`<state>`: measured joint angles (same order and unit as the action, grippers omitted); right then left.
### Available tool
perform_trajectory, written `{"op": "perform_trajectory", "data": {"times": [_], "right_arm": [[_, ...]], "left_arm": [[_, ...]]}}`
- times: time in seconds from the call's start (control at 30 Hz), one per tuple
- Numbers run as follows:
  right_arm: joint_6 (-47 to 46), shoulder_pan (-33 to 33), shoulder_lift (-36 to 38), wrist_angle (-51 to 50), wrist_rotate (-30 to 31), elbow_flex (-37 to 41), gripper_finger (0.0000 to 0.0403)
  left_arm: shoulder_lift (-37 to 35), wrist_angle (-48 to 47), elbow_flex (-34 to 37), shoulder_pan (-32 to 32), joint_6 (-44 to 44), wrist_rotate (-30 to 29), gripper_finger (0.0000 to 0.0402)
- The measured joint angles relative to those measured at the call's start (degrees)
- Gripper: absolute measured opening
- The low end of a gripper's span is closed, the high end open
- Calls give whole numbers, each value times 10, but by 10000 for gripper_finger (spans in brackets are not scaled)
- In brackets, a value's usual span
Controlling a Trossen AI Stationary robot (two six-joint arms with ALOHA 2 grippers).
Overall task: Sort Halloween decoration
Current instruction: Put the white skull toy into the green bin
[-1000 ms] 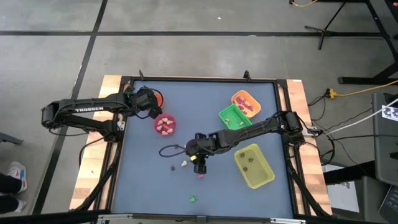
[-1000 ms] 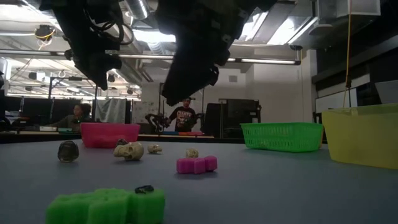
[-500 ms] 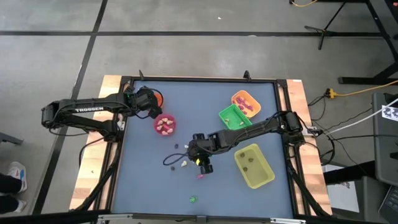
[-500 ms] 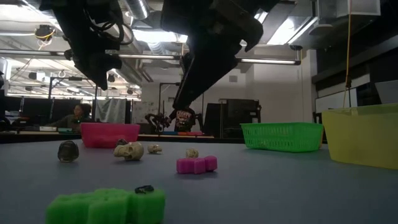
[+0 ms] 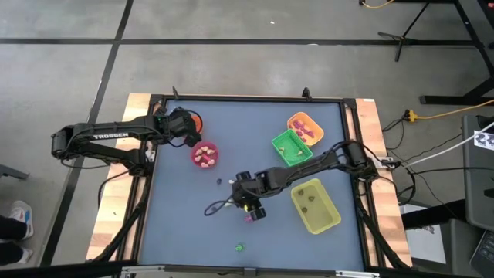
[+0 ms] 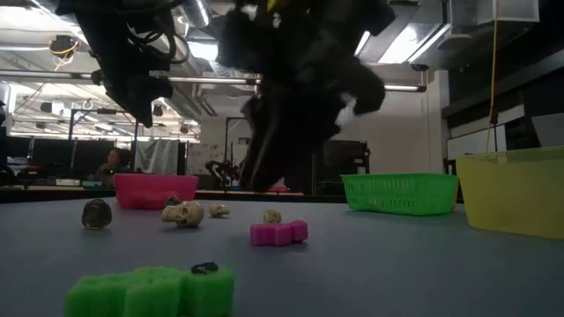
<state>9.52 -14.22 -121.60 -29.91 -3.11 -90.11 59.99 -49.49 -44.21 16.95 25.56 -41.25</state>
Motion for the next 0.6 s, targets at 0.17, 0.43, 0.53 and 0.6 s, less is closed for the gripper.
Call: {"op": "perform_trajectory", "data": {"times": [0.17, 0.43, 0.53, 0.6], "right_arm": [[0, 0, -13, -7, 21, -1, 172], [0, 0, -32, -28, 26, -1, 172], [-1, 0, -33, -32, 26, -1, 172], [-1, 0, -36, -30, 26, -1, 172]], "left_arm": [[0, 2, 0, 0, 0, 0, 103], [0, 4, 0, 0, 0, 0, 103], [0, 4, 0, 0, 0, 0, 103], [0, 4, 0, 0, 0, 0, 103]]}}
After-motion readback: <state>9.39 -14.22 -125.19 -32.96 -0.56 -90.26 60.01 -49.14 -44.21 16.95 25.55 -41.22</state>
